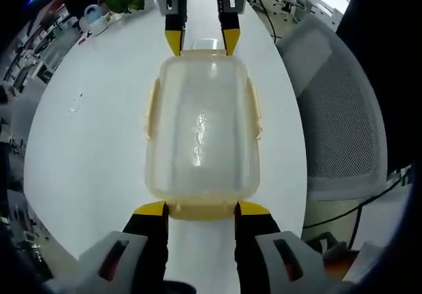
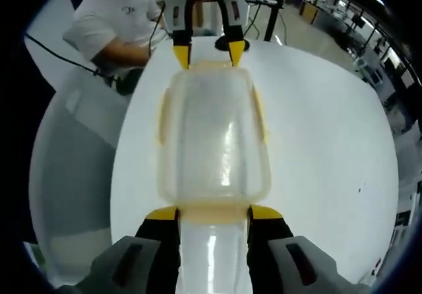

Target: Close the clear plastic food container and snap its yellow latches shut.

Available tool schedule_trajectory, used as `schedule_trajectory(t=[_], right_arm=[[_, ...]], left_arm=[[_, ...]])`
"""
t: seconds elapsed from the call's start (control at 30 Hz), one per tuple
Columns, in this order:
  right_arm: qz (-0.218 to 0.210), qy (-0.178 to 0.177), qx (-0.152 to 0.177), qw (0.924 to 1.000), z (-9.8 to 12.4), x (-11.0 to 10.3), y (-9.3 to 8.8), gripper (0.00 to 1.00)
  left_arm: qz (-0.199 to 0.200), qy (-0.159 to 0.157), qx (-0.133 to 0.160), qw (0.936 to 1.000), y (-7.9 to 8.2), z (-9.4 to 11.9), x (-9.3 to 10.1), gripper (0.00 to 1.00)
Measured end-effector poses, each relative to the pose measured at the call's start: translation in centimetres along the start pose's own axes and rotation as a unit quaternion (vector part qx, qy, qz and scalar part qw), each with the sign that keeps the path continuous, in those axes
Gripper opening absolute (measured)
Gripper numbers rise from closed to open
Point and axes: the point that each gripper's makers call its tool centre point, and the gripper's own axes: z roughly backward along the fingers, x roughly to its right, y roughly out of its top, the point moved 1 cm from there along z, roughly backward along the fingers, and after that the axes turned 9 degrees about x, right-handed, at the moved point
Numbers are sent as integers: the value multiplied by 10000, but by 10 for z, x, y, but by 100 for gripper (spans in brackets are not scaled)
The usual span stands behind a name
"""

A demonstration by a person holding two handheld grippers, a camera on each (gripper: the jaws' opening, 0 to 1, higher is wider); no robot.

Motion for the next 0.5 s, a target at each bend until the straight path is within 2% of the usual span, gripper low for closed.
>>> schedule_trajectory(t=[0.5], right_arm=[[-67, -14, -74, 9999, 10, 4, -24, 37]], left_arm=[[5, -53, 66, 10000, 20, -15, -4, 38]])
